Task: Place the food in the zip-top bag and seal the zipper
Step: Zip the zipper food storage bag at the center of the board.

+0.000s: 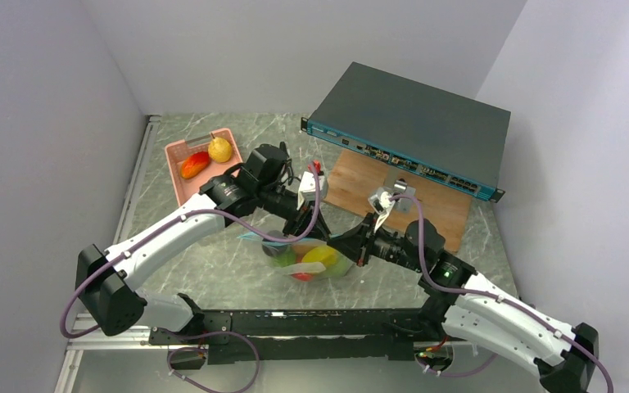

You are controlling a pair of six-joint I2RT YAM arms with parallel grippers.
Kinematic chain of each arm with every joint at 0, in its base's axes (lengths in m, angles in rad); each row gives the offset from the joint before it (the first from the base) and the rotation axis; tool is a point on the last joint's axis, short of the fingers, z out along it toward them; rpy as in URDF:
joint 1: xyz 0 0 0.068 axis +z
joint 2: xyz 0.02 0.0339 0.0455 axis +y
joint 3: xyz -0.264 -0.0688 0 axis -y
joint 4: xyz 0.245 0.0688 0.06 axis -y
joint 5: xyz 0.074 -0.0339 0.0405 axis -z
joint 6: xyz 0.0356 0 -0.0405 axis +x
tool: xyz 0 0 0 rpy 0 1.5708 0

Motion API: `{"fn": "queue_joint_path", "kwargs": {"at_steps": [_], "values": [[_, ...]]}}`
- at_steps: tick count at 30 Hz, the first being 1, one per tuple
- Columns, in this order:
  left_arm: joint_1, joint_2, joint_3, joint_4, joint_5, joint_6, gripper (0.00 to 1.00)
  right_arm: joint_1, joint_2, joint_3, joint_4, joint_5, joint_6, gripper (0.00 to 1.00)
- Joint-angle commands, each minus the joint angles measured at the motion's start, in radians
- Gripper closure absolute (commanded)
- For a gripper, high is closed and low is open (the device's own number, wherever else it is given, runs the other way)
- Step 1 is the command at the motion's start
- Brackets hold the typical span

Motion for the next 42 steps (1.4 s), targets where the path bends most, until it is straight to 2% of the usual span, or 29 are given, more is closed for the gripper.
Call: {"fn": "queue_joint_path", "kwargs": {"at_steps": [1, 10, 18, 27, 35, 42], "values": [[0.006, -0.005, 0.025, -0.073, -0.017, 0.028, 1.00, -0.006, -0.061, 0.012, 0.001, 0.157, 0.024, 1.00], [0.045, -0.020, 0.022, -0.085, -0.059, 0.046, 1.00, -0.008, -0.167, 0.000, -0.085, 0.270, 0.023, 1.00], [0.082, -0.039, 0.014, -0.085, -0.086, 0.053, 1.00, -0.008, -0.280, 0.038, -0.265, 0.440, -0.009, 1.00], [0.125, -0.057, 0.006, -0.081, -0.103, 0.062, 1.00, -0.008, -0.392, 0.096, -0.415, 0.563, -0.052, 1.00], [0.163, -0.058, -0.002, -0.078, -0.111, 0.068, 1.00, -0.007, -0.450, 0.108, -0.460, 0.626, -0.037, 1.00], [0.206, -0.061, -0.013, -0.061, -0.159, 0.064, 1.00, -0.007, -0.518, 0.104, -0.504, 0.744, -0.007, 1.00]]}}
